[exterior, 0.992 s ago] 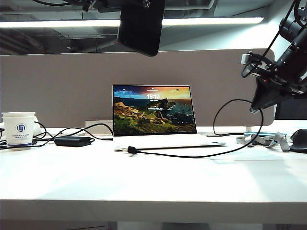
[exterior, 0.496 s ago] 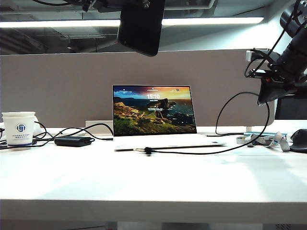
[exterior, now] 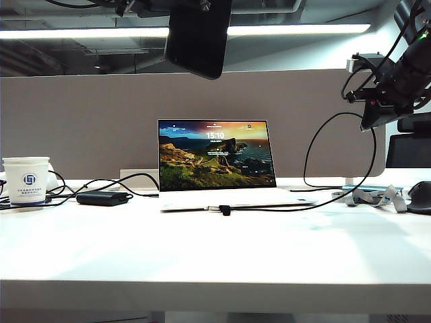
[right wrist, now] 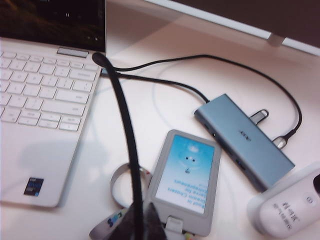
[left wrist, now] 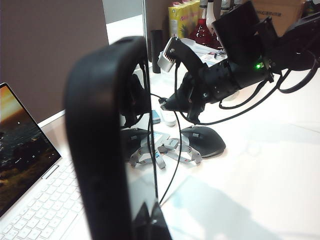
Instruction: Pick up the black phone, pick up the charger plug, insert the charger plug into the phone's charging port, and finally place the connected phone back on the desk.
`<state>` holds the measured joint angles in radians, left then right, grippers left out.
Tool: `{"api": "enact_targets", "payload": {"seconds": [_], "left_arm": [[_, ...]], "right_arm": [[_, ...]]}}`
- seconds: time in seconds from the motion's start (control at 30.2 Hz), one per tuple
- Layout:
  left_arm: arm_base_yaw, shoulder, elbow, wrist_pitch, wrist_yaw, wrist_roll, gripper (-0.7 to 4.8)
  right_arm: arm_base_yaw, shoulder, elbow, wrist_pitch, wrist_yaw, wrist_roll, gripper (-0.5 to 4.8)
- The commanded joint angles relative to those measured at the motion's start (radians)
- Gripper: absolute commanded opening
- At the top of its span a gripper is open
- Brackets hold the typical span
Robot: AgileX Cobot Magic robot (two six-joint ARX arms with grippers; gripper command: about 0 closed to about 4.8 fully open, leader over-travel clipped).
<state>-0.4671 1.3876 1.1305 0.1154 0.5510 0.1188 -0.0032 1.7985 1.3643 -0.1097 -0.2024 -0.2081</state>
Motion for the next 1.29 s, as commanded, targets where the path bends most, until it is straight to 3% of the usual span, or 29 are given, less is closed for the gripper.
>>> {"api": "enact_targets", "payload": {"seconds": [0.03,0.1,0.23,0.26,0.6,0.93,1.06,1.19,1.29], "left_arm": [[-0.002,-0.01,0.005,0.043,0.01,0.0,-0.06],[-0.002,-0.01,0.005,0.043,0.011,0.0,-0.06],[-0.002,-0.01,0.005,0.043,0.01,0.0,-0.06],[-0.002,-0.01,0.005,0.043,0.01,0.0,-0.06],[-0.002,-0.01,0.005,0.043,0.01,0.0,-0.06],[-0.002,-0.01,0.005,0.042,0.006,0.0,-0.06],[-0.002,-0.01,0.005,0.043,0.006,0.0,-0.06],[-0.002,-0.01,0.006,0.044,0.005,0.0,-0.06],[-0.002,-0.01,0.006,0.043,0.005,0.0,-0.06]], "right_arm": [[0.0,0.01,0.0,-0.022,0.002,-0.002,-0.04],[0.0,0.014,0.0,-0.025,0.002,-0.002,0.07],[0.002,0.018,0.0,-0.024,-0.002,-0.002,1.94],[0.002,0.018,0.0,-0.024,-0.006,-0.002,2.15],[0.017,-0.006,0.002,-0.015,-0.142,-0.002,2.48],[0.062,-0.016,0.003,0.0,-0.183,-0.001,2.57],[0.094,-0.022,0.003,0.003,-0.217,0.159,2.51],[0.154,-0.019,0.002,-0.009,-0.234,0.445,2.51],[0.208,-0.019,0.002,-0.012,-0.22,0.492,2.51]]}}
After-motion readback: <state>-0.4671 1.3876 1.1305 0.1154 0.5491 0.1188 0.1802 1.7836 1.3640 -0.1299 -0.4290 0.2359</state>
